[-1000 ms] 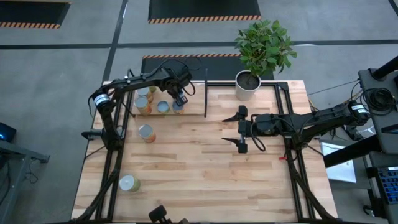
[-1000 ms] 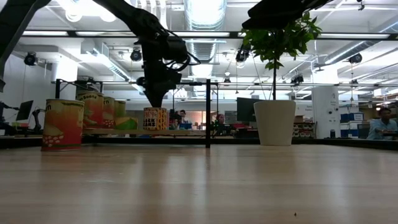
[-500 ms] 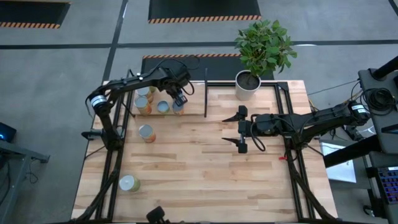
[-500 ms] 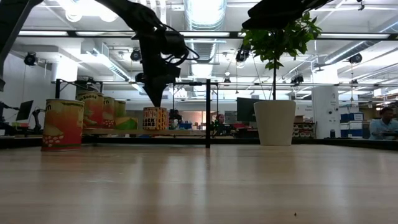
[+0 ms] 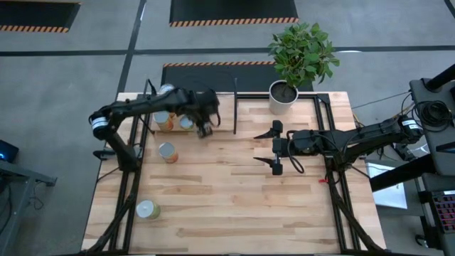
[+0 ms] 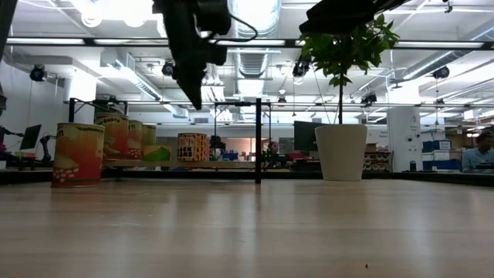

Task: Pick and place cans onto a shelf
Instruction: Adjust the yellow spicy beans can on the shelf, then put the orange corn can on the shelf

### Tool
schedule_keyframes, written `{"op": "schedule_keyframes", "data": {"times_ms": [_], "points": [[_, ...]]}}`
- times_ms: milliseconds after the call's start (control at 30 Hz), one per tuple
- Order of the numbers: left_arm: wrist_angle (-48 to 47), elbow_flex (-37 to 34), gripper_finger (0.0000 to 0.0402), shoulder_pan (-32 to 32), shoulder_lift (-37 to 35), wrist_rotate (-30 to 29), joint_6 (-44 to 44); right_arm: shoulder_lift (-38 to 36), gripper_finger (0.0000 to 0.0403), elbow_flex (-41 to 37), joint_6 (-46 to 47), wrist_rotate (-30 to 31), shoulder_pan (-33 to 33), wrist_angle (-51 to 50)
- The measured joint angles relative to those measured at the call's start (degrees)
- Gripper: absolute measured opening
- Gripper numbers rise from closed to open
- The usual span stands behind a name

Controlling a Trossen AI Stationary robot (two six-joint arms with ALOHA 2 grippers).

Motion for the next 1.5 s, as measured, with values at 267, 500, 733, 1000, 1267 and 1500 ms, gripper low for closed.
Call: {"op": "schedule_keyframes", "data": {"times_ms": [267, 500, 733, 1000, 1267, 1500], "points": [[3.77, -11.32, 0.0000, -9.98, -0.92, 5.69, 5.34, -0.01, 0.0327, 0.00, 0.17, 0.00, 0.00, 0.07], [9.64, -15.90, 0.0000, -9.42, -0.74, -3.22, 3.05, -0.01, 0.0327, 0.00, 0.33, -0.02, 0.00, 0.35], [11.44, -14.58, 0.0000, -6.82, -0.63, -7.64, 2.91, -0.01, 0.0327, 0.00, 0.33, -0.01, 0.00, 0.37], [11.79, -15.98, 0.0000, -4.26, -0.63, -7.53, 2.49, -0.01, 0.0327, 0.00, 0.33, -0.01, 0.00, 0.28], [12.25, -15.09, 0.0000, -4.46, -0.63, -7.41, 2.06, -0.01, 0.0327, 0.00, 0.28, 0.00, 0.00, 0.28], [11.83, -11.77, 0.0000, -7.67, -1.60, -7.35, 1.31, -0.01, 0.0327, 0.00, 0.27, 0.00, 0.00, 0.28]]}}
